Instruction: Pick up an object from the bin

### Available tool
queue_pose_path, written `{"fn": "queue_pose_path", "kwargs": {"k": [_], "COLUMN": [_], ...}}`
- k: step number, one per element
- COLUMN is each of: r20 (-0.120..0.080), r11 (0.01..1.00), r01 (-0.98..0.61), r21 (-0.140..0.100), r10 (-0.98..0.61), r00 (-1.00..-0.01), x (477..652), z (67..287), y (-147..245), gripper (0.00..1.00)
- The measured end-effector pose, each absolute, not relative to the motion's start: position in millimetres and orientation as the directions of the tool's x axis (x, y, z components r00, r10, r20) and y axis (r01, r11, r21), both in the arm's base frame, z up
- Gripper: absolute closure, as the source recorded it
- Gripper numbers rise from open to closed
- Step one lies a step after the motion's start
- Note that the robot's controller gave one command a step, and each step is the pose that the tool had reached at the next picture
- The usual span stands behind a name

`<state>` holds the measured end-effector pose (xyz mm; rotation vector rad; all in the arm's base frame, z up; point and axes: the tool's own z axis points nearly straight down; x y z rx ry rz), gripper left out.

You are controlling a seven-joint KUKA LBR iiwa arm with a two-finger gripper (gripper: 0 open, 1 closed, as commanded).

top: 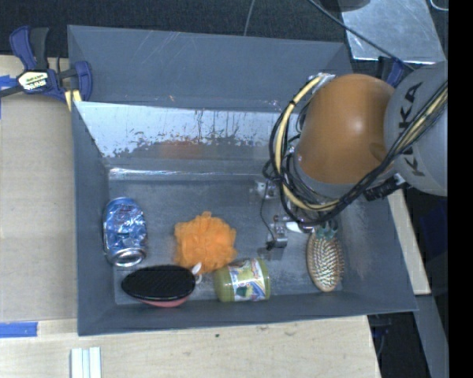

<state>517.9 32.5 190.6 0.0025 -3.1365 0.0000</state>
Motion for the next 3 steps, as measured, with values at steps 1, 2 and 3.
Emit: {"fn": "queue_pose_path", "kwargs": {"k": [1, 2, 3], "r20": [0.009, 0.003, -0.008], "r11": [0.992, 0.993, 0.988], "r01": [-0.125, -0.118, -0.152], "r21": [0.003, 0.001, 0.003], "r10": [-0.125, -0.118, -0.152], "r00": [-0.992, -0.993, -0.988], "x": [517.2, 519.0, 492.8], "z": [120.1, 123.5, 275.3], "y": [92.1, 89.1, 135.0], "gripper": [0.0, 1.0, 1.0]}}
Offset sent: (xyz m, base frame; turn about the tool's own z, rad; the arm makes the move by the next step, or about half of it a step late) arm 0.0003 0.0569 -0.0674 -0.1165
